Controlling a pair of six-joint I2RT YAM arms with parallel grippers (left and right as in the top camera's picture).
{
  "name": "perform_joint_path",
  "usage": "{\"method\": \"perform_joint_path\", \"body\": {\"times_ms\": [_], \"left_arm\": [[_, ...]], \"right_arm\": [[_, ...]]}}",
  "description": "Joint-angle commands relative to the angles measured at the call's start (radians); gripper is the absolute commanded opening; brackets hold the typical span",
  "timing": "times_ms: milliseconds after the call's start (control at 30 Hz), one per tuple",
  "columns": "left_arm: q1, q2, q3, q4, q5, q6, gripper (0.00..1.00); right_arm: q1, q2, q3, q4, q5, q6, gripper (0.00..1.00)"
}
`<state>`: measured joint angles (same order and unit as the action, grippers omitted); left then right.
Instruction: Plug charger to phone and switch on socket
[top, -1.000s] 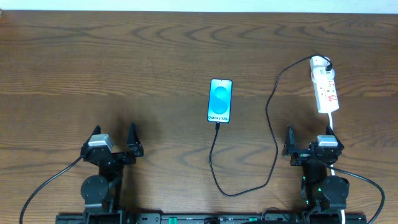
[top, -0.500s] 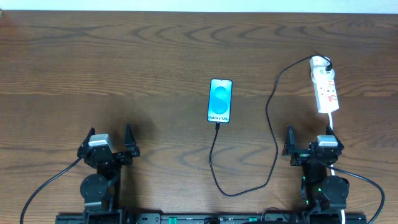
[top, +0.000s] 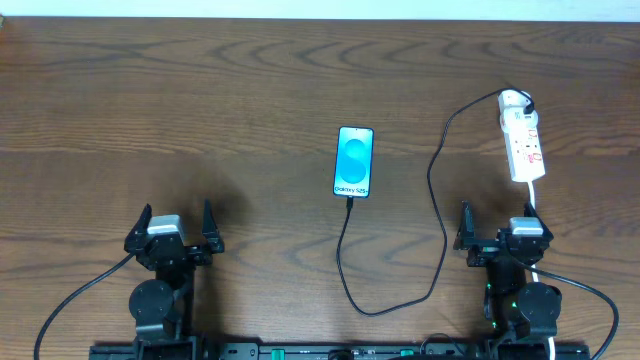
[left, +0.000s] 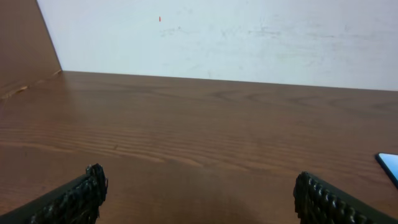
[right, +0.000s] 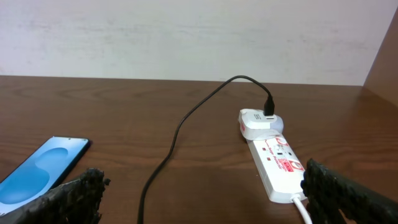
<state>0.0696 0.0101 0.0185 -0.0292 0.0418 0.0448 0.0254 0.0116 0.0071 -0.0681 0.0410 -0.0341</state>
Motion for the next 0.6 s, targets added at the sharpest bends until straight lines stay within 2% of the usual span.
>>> {"method": "perform_joint_path", "body": {"times_ms": [0, 567], "left_arm": [[0.003, -0.009, -0.015, -0.045, -0.034, 0.015, 0.97], [-0.023, -0.009, -0.015, -0.045, -0.034, 0.027, 0.98]], "right_arm": [[-0.004, -0.007, -0.002, -0.003, 0.008, -0.008, 0.99], [-0.004, -0.007, -0.002, -0.003, 0.008, -0.008, 0.99]]}}
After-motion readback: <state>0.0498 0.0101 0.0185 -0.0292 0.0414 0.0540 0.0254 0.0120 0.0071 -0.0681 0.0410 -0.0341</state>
